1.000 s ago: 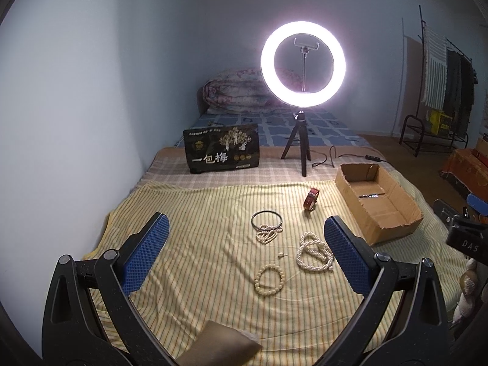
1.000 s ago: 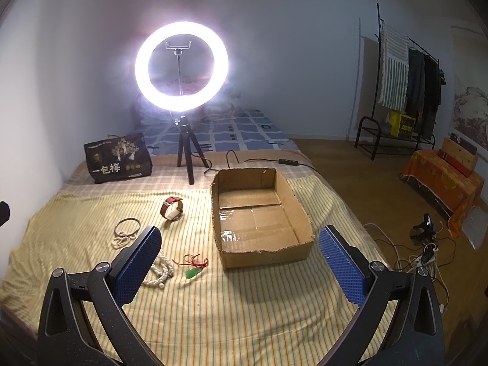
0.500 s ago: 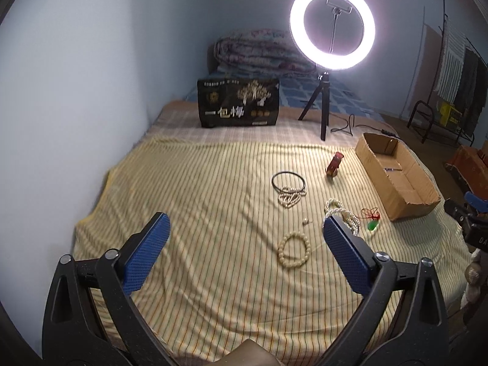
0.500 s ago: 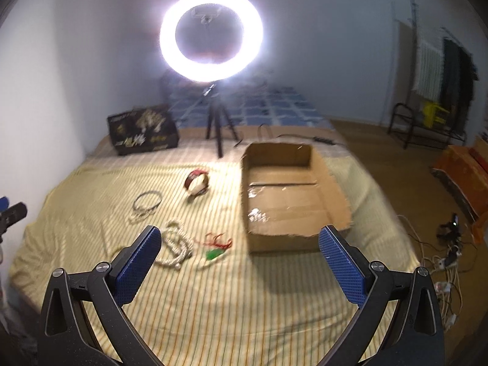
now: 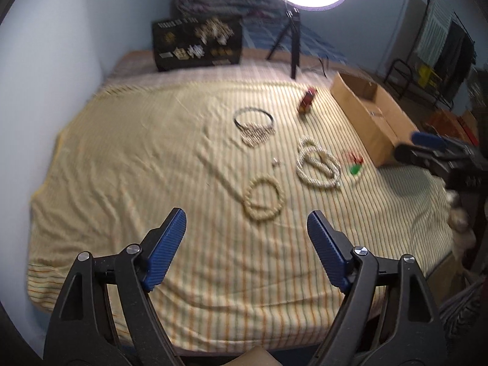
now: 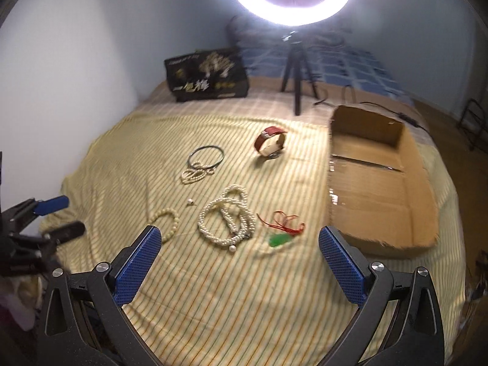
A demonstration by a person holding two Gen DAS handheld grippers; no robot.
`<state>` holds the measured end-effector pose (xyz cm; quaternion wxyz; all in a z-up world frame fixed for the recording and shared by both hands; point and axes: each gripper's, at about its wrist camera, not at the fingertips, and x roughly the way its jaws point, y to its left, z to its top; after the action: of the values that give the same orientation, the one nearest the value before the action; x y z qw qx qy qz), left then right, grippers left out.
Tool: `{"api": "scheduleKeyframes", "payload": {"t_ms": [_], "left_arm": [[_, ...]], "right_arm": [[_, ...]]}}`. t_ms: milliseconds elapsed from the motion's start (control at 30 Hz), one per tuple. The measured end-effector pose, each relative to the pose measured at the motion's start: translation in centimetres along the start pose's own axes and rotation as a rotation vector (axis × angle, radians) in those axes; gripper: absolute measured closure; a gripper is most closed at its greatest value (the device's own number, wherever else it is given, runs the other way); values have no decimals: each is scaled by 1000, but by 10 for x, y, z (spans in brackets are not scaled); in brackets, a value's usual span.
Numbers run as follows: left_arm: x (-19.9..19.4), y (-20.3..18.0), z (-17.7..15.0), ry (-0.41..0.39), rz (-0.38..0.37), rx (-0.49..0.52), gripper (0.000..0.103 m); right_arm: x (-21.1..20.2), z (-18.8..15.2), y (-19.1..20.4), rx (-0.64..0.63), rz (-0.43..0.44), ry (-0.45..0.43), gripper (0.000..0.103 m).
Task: Organize jewelry
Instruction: 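Move the left tool to the cream bead bracelet while the right tool approaches the pearl necklace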
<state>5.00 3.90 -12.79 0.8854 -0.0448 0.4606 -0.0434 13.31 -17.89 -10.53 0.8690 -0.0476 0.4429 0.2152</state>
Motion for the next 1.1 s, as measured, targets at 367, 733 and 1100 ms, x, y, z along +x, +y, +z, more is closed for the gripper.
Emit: {"api": "scheduleKeyframes", "payload": {"t_ms": [367, 733, 1100], "left_arm": [[51, 4, 8, 122, -5, -56, 39], [96, 12, 24, 193, 15, -84, 60], [121, 13, 23, 253, 9, -99, 72]], "right_arm": [[61, 26, -24, 129, 91, 135, 1], [108, 27, -20, 110, 121, 259, 32], [129, 20, -16, 76, 117, 311, 50]]}}
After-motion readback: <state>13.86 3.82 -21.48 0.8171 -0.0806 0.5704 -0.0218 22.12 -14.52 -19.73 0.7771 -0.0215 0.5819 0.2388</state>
